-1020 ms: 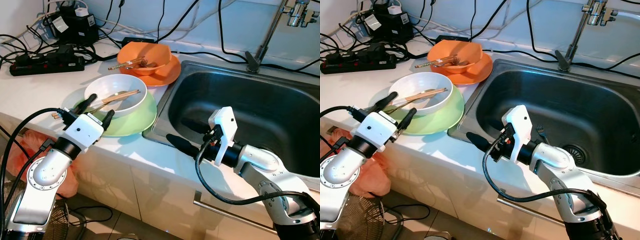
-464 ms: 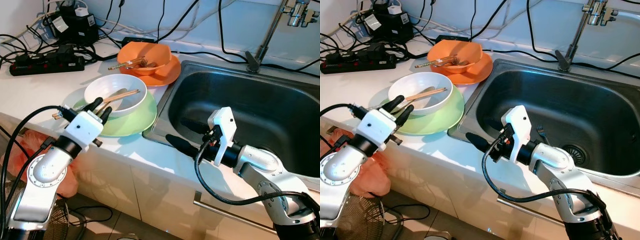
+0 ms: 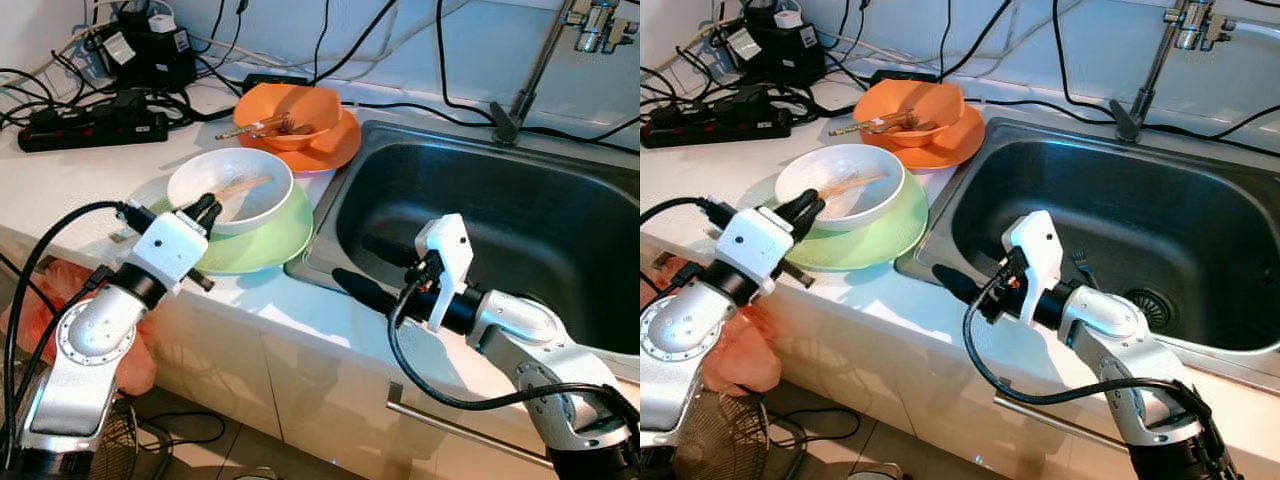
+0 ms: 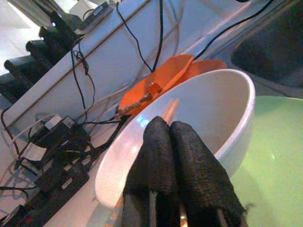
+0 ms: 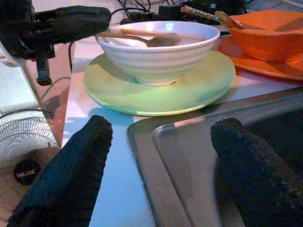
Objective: Kitchen organization
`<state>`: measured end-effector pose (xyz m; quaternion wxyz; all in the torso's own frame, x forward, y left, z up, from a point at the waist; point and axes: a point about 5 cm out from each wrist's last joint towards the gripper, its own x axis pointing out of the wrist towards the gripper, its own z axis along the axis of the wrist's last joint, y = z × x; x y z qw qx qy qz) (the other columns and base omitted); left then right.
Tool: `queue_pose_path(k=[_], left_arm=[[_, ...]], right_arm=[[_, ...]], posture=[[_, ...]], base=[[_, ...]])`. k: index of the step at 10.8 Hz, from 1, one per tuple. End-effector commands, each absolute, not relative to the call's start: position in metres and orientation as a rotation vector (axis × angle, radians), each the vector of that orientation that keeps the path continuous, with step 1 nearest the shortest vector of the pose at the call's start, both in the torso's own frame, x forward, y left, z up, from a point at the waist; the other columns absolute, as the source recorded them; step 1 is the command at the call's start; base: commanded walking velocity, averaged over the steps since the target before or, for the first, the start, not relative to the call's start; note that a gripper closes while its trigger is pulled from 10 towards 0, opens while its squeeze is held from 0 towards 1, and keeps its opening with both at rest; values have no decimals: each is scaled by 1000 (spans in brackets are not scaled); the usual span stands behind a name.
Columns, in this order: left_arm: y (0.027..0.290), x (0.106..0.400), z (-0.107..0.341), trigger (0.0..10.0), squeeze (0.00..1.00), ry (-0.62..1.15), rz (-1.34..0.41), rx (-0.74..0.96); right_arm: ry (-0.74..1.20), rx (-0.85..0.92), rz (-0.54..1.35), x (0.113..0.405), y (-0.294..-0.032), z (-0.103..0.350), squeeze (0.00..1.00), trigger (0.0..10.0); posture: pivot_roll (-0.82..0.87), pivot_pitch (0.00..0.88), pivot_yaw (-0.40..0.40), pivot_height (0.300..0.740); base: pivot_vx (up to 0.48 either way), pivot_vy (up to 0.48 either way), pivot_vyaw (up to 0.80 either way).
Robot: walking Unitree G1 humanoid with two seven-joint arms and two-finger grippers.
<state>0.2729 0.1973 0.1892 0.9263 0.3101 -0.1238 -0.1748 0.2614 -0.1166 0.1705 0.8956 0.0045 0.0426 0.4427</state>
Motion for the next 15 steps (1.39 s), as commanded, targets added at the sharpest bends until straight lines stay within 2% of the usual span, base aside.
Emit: queue_pose_path(k=[1,7,15], left_arm=[[193,275,200,0,0,-288,-370,623],[187,282,220,0,0,-332,-364,584],[181,283,212,0,0,-290,-419,544]], right_arm=[[67,-3,927,261,-114,173,0,10000],[61,-13,921,261,-113,173,0,10000],[58,-19,906,262,-115,173,0,10000]], posture=[[278,29,21,740],[278,30,26,740],[273,29,27,740]], base=[[0,0,0],[0,0,0],[0,0,0]])
